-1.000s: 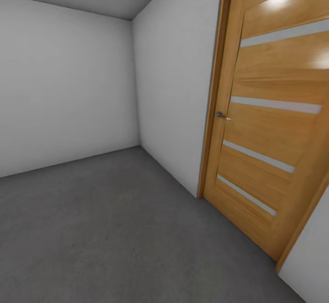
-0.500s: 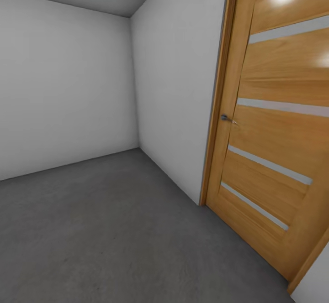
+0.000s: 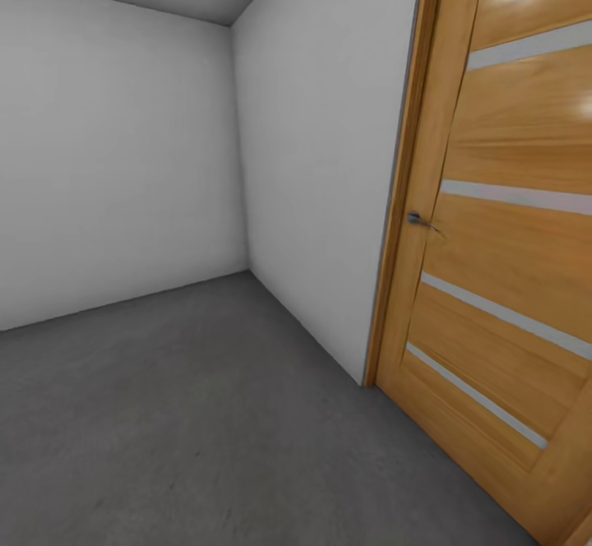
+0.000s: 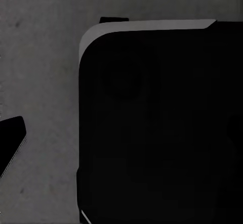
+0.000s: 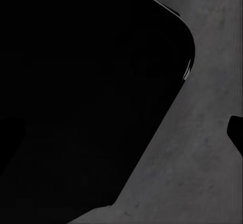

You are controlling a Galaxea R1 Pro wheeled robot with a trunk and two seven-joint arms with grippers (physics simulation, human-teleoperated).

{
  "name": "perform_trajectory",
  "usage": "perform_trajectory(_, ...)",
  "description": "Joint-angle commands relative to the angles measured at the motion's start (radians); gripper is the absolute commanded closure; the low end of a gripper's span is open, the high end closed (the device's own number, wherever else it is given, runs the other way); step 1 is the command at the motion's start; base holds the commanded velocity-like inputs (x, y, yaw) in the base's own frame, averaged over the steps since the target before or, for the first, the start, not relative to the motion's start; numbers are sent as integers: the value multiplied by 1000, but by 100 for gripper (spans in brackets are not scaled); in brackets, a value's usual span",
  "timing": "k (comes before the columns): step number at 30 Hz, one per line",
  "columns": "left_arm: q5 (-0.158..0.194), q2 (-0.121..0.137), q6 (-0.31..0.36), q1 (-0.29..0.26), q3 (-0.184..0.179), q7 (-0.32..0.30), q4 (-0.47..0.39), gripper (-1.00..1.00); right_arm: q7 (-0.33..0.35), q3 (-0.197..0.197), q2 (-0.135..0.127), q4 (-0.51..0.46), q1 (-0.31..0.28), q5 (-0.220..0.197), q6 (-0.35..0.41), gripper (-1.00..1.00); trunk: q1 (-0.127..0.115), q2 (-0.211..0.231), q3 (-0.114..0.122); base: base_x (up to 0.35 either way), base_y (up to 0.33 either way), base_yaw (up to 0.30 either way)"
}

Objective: Move the two storage containers from the living room to the garage. In the garage, place one container on the floor and stack the other container on top of it (either order is fine).

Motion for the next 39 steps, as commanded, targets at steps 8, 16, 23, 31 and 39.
perform_trajectory(8,2,0,-3,0,1,0,0,-100,0,3,0,1,0,-6,-3,-100,1,0,-1,323,0,-110)
perform_trajectory(16,2,1,-6,0,1,0,0,-100,0,3,0,0,0,-6,-3,-100,1,0,2,323,0,-232)
perform_trajectory(23,1,3,-8,0,1,0,0,-100,1,3,0,0,0,-6,-3,-100,1,0,4,311,0,-239)
perform_trajectory(31,1,3,-9,0,1,0,0,-100,0,3,0,0,0,-6,-3,-100,1,0,6,184,0,-240)
perform_trajectory(39,1,3,-9,0,1,0,0,-100,0,3,0,0,0,-6,-3,-100,1,0,7,45,0,-223)
